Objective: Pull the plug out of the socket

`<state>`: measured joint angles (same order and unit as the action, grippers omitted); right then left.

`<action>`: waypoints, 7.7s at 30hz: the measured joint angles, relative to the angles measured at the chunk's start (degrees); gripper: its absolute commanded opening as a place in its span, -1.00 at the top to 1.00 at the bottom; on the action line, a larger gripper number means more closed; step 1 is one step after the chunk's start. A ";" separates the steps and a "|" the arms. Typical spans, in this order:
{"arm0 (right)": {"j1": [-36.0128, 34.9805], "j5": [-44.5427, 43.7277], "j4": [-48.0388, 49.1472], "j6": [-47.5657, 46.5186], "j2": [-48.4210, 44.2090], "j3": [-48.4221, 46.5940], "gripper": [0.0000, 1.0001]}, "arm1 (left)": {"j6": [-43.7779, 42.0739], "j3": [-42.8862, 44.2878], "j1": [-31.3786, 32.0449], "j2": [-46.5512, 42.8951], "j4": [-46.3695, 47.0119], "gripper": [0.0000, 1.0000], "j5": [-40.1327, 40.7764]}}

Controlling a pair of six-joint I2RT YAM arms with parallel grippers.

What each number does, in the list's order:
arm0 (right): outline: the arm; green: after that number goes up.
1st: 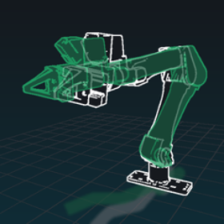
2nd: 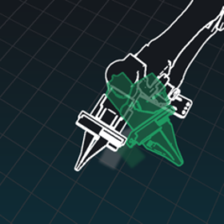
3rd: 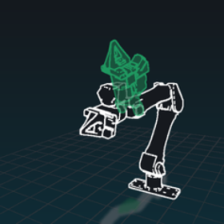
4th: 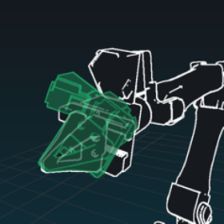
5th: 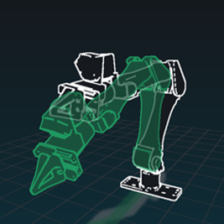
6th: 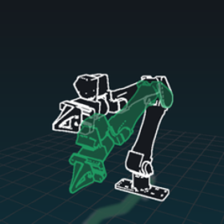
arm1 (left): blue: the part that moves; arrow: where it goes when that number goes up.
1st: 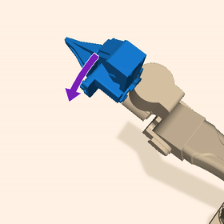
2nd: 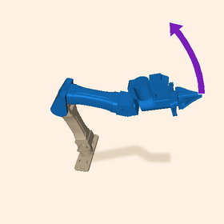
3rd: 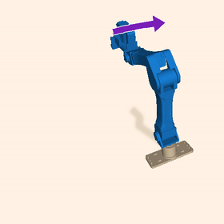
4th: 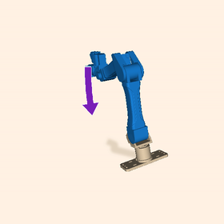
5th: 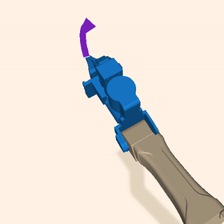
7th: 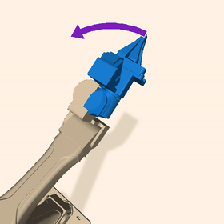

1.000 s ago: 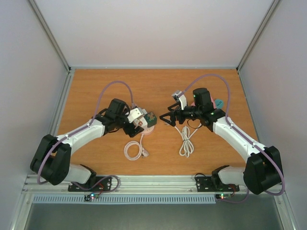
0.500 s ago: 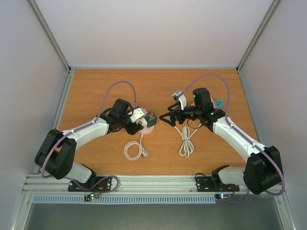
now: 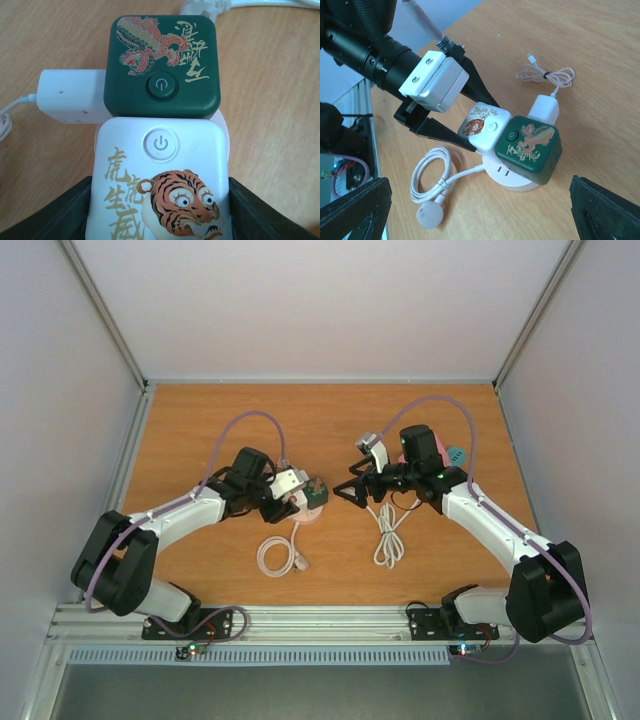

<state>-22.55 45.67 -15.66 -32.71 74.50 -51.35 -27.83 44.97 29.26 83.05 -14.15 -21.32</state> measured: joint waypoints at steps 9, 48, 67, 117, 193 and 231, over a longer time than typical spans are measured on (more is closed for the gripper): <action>-0.11 2.40 -5.64 -10.54 0.00 0.68 -0.96 | -11.93 -2.43 -0.02 -3.76 -6.43 0.25 -8.52; -16.41 -9.18 6.25 -23.98 8.79 7.80 -0.69 | -27.04 -4.39 -0.26 -3.91 -8.28 0.25 -16.94; -17.46 -13.51 8.44 -26.86 9.68 9.92 0.07 | -26.62 -5.27 -0.44 -4.39 -6.99 0.28 -17.46; -18.23 -14.93 8.98 -25.49 11.43 8.37 0.34 | -1.62 12.48 -35.34 2.86 -6.71 0.42 -33.64; -18.36 -15.47 8.63 -21.33 11.91 7.15 -0.33 | 13.62 38.18 -50.84 22.97 -7.39 -0.99 -16.92; -13.70 -12.17 -1.20 -16.63 9.22 0.35 -0.64 | -19.10 -5.53 -19.06 -16.28 -28.11 -0.81 -8.66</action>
<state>-36.25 33.50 -16.86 -49.34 83.72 -51.00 -46.94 39.44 10.20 66.76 -42.26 -29.98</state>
